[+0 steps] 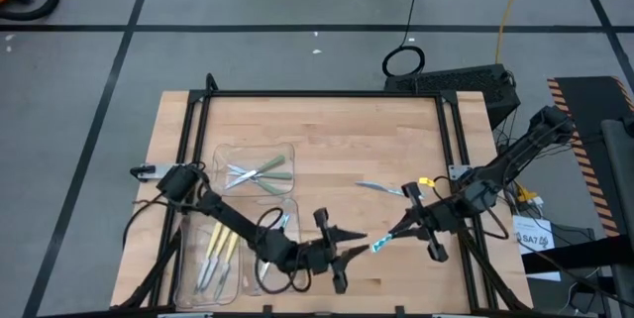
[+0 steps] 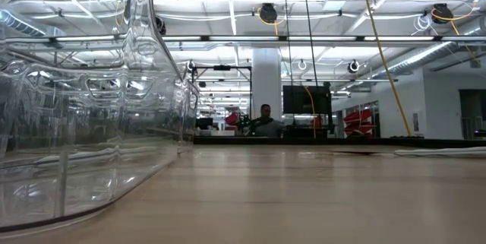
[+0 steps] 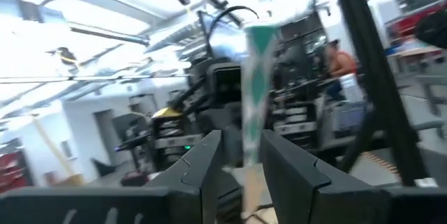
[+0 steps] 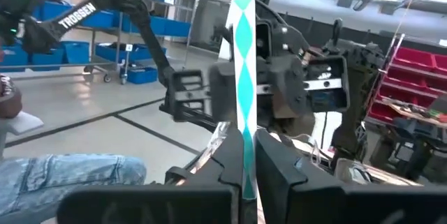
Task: Sort silverware by color (type)
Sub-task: Put the left blue table knife into the bottom right transparent bin
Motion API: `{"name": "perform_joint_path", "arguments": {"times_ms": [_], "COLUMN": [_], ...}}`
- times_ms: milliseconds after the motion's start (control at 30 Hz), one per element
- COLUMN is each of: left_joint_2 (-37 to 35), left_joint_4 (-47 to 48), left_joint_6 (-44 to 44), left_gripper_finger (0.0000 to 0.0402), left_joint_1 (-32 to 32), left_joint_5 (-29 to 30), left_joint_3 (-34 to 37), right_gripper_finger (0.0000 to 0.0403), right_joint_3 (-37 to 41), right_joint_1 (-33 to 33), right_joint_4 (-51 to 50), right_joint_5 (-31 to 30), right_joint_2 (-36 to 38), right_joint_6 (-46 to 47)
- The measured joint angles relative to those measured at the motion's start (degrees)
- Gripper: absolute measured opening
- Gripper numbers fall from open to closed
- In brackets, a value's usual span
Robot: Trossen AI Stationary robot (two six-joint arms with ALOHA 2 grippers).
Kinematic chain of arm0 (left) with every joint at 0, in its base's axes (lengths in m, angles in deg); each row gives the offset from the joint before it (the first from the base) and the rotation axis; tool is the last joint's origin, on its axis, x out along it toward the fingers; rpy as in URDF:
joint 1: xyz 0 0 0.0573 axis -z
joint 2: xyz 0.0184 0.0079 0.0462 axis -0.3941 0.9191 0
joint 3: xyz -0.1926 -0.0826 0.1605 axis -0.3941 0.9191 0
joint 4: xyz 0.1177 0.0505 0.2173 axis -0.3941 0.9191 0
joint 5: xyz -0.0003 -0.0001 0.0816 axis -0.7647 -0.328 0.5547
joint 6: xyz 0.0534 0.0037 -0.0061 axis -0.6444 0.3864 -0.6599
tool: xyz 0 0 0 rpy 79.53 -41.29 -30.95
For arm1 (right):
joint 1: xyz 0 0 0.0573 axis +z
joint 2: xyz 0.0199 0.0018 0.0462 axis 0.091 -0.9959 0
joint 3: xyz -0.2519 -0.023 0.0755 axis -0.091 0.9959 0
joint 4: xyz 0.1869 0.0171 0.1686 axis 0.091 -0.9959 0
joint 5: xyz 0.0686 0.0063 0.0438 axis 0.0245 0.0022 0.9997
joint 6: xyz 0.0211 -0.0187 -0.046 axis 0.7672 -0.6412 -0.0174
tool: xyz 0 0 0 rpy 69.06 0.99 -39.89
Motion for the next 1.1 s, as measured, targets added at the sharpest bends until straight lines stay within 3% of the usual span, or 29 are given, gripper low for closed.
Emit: {"name": "perform_joint_path", "arguments": {"times_ms": [167, 433, 1100], "left_joint_2": [0.0, 0.0, 0.0], "left_joint_4": [0.8, 1.5, -0.2], "left_joint_6": [2.7, 5.5, 5.7], "left_gripper_finger": [0.0111, 0.0117, 0.0124], "left_joint_1": [-1.5, -2.4, -1.8], "left_joint_5": [-7.2, -10.9, -10.7], "left_joint_3": [-0.5, -0.5, -0.6], "right_gripper_finger": [0.0012, 0.0013, 0.0015], "right_joint_3": [0.0, 0.0, 0.0], "right_joint_1": [-0.4, -0.3, -1.9], "right_joint_4": [0.4, 3.2, 4.3], "right_joint_5": [-2.9, -2.8, -2.4], "right_joint_2": [-1.8, -4.4, -4.8], "right_joint_6": [0.5, 1.3, -1.4]}}
